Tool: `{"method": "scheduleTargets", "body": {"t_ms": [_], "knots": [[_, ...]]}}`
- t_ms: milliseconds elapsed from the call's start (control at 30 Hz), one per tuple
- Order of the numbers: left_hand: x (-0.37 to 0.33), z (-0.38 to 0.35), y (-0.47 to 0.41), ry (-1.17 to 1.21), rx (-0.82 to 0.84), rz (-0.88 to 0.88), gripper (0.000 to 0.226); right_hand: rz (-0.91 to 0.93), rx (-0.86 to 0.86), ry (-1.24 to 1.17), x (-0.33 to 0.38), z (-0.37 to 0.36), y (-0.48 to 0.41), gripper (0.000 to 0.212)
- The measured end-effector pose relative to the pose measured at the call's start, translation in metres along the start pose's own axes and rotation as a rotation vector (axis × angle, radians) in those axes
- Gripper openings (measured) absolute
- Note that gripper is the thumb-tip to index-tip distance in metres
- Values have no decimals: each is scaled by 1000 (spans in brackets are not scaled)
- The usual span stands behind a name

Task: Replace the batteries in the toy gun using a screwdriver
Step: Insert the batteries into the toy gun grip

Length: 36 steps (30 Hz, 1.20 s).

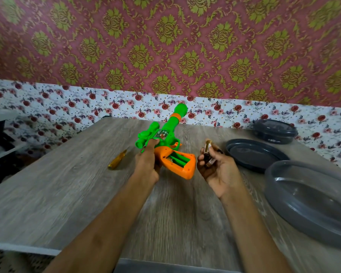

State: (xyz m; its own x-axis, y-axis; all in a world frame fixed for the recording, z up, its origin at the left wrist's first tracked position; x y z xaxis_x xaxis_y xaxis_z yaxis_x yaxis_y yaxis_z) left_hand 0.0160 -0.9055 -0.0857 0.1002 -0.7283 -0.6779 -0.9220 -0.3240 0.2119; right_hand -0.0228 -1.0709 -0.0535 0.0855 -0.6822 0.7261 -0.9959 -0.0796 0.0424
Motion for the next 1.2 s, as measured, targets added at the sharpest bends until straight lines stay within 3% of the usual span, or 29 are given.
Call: {"method": "scheduleTargets", "body": {"t_ms": [133,300,367,500,633,833,1067,1133,1200], "knots": [[0,2,-1,-14,-16,9,28,74,-19,128,1,0,0,21],[0,3,0,-31,-26,16,37,226,-235,514,6,12,-2,11],[-1,3,1,-34,-29,13,43,374,-202,592,11,11,-2,3],[-1,2,4,-34,-38,-18,52,895,17,1034,19,-15,16,14],[-2,0,5,-18,-34,-31,43,1065,157,1350,4,-30,27,28],[-1,-1,8,2,-42,-14,9,1114,206,1284,9,-30,28,26],[-5,3,6,51,-70,-27,25,983,195,1308,10,-26,22,19],[-6,3,6,39,-78,-26,27,869,140,1306,9,-22,16,3],[-6,4,5,22,-89,-23,37,658,70,1238,6,-14,8,18]]}}
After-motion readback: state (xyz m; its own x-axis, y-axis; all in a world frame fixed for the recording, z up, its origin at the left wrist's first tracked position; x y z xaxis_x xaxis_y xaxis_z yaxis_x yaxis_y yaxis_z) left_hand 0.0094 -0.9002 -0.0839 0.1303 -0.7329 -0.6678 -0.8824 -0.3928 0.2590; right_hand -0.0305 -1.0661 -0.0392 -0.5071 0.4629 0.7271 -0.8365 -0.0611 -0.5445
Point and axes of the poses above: each hand's wrist, its own y-axis away from the middle knuckle, its own z-axis out of the back of the hand, x = y × z, the point moved 5 cm from there along -y, towards the middle knuckle, and after that the axes turned 4 degrees about y, right-handed, at the moved point
